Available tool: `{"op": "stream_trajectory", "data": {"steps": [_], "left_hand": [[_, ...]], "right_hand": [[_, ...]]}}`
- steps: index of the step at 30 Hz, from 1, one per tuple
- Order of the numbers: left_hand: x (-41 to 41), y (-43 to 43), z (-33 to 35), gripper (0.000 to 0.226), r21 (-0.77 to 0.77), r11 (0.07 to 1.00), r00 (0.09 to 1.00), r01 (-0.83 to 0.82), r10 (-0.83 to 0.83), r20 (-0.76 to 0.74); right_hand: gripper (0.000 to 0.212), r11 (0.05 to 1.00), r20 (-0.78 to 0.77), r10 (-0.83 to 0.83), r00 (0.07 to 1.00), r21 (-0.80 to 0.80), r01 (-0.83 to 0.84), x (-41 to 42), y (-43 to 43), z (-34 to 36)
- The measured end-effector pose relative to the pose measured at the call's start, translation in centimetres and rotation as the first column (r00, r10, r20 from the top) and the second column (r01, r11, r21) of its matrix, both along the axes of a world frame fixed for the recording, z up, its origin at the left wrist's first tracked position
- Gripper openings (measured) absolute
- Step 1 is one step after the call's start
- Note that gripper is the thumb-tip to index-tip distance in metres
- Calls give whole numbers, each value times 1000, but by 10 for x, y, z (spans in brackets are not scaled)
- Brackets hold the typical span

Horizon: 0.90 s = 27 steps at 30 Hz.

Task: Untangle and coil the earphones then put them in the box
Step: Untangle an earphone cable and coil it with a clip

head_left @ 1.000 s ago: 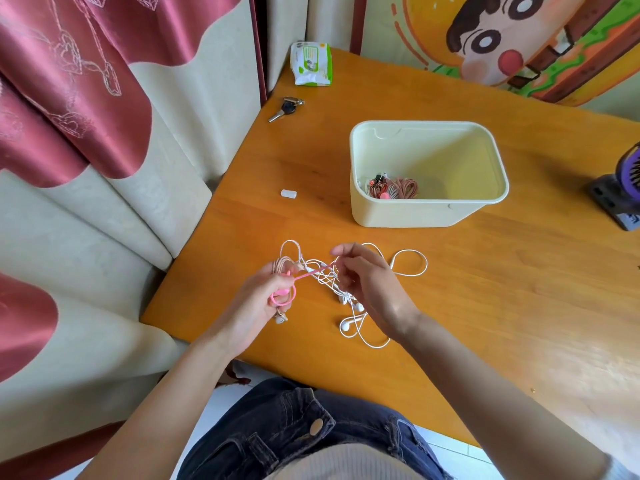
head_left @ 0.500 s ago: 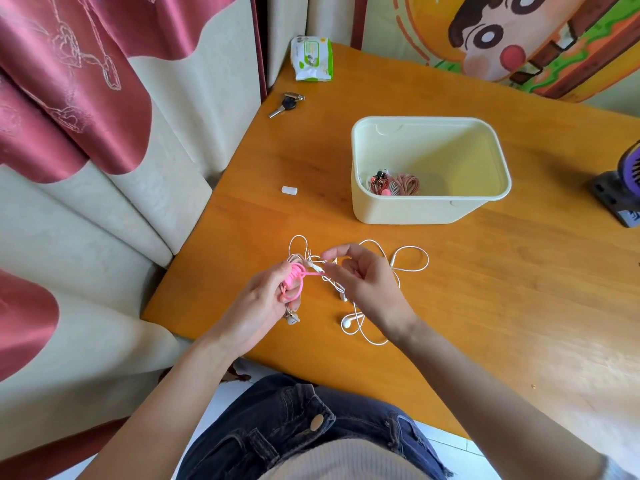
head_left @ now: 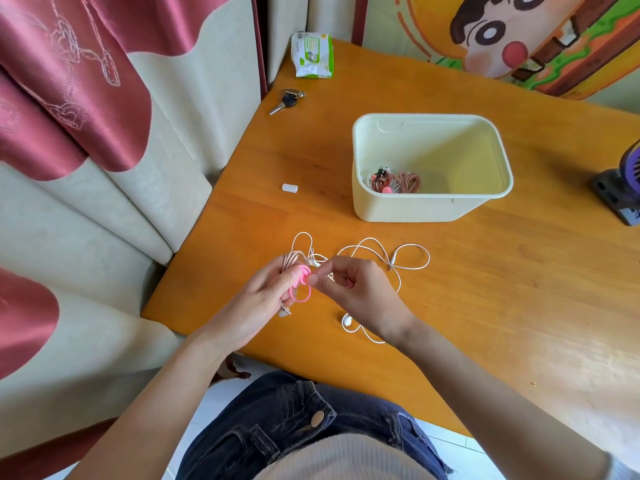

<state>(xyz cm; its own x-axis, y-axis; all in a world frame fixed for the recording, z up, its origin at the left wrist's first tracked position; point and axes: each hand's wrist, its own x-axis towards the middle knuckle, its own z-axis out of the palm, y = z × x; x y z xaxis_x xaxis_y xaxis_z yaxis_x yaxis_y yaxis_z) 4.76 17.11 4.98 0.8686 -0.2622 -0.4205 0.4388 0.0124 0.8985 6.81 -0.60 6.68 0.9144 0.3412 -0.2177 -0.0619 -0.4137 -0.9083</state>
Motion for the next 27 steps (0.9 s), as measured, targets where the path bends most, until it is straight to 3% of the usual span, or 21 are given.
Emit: {"op": "stream_trajectory", "data": {"steps": [2, 7, 12, 15, 19, 22, 25, 27], "left_hand": [[0, -1, 0, 40, 52, 999, 1000, -5, 3, 29], [1, -13, 3, 31, 16, 990, 986, -139, 137, 99], [2, -16, 4, 25, 182, 964, 977, -196, 175, 125], [3, -12, 4, 30, 111, 982, 985, -150, 138, 102], [3, -13, 7, 15, -65, 991, 991, -118, 122, 50], [3, -14, 7, 18, -78, 989, 990, -129, 133, 48], [3, -13, 6, 33, 109, 982, 984, -156, 145, 103], [3, -12, 6, 22, 205, 965, 982, -166, 143, 123]], "right_hand": [[15, 999, 39, -38, 999, -14, 38, -1, 1, -1], [21, 990, 79, -138, 987, 1, 138, -4, 6, -2], [17, 996, 81, -91, 993, 17, 90, -5, 8, -1], [18, 995, 12, -71, 997, 78, 70, -4, 7, 0], [23, 981, -127, -72, 989, 170, 93, -1, 10, 4], [21, 974, -187, -88, 978, 190, 124, -1, 12, 4], [12, 985, 39, -162, 986, 69, 159, -5, 11, -5], [14, 982, 270, -144, 952, -81, 171, -8, 9, -9]]}}
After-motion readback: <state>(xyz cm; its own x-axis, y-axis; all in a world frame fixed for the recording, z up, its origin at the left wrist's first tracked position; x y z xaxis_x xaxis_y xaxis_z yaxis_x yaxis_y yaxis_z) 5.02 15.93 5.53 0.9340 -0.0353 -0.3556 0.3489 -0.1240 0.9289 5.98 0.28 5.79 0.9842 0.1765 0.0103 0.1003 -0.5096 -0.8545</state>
